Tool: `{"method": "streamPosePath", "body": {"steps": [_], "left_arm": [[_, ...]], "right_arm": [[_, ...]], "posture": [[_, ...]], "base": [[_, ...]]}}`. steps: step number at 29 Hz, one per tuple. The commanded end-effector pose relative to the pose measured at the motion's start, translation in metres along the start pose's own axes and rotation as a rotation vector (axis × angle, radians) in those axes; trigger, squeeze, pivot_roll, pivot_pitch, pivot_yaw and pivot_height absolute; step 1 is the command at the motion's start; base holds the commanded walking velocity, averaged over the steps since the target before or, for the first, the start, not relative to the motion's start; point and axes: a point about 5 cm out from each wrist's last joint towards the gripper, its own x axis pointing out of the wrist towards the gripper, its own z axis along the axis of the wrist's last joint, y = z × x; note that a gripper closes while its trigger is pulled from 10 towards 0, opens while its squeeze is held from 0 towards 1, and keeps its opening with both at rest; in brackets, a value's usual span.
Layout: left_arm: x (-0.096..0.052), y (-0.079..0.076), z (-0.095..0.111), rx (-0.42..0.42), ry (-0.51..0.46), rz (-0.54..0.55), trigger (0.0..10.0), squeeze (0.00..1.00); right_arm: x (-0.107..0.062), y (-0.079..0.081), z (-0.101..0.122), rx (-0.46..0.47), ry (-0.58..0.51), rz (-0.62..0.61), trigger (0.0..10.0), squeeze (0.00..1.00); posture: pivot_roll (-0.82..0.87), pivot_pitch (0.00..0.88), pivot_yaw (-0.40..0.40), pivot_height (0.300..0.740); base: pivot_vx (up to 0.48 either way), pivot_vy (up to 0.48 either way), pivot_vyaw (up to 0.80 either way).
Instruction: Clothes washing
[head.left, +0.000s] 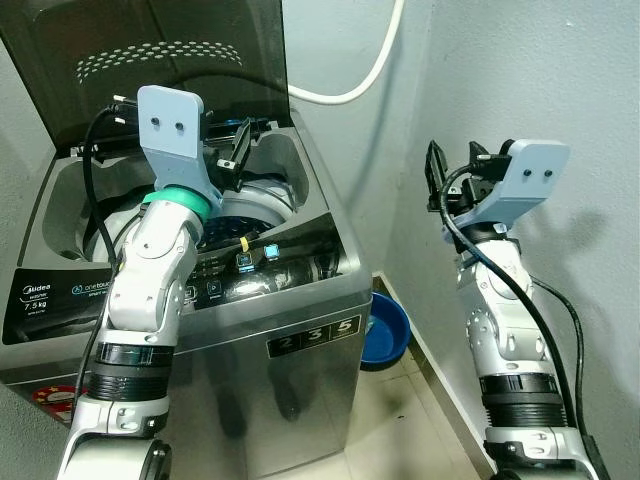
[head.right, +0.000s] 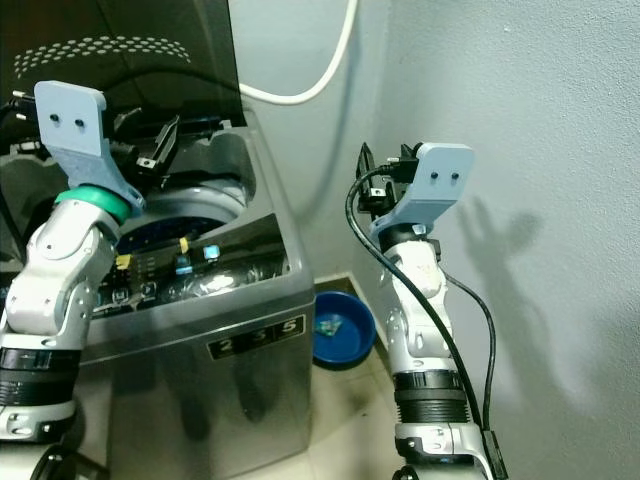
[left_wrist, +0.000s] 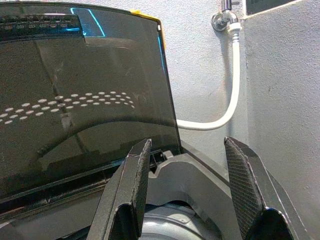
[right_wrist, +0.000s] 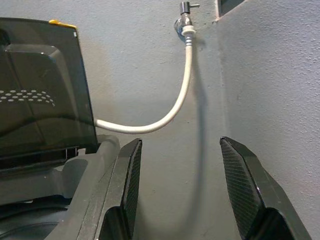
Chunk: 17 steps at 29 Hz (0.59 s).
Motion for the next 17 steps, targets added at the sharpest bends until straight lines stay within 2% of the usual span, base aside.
{"method": "streamPosePath", "body": {"steps": [1, 2, 17], "left_arm": [[-0.0019, 0.0011, -0.0028, -0.009, 0.012, 0.0, 10.0, 0.0], [-0.0017, 0.0009, -0.0028, -0.009, 0.012, -0.001, 10.0, 0.0], [-0.002, -0.0002, -0.0035, -0.011, 0.014, -0.003, 10.0, 0.0]], "right_arm": [[0.0, 0.0031, -0.0017, -0.002, 0.005, 0.007, 10.0, 0.0], [-0.0001, 0.003, -0.0018, -0.003, 0.006, 0.007, 10.0, 0.0], [0.0008, 0.0007, -0.003, -0.031, 0.012, 0.012, 10.0, 0.0]], "posture": [[0.04, 0.0, 0.06, 0.74], [0.04, 0.0, 0.06, 0.74], [0.04, 0.0, 0.055, 0.74]], "base": [[0.0, 0.0, 0.0], [0.0, 0.0, 0.0], [0.0, 0.0, 0.8]]}}
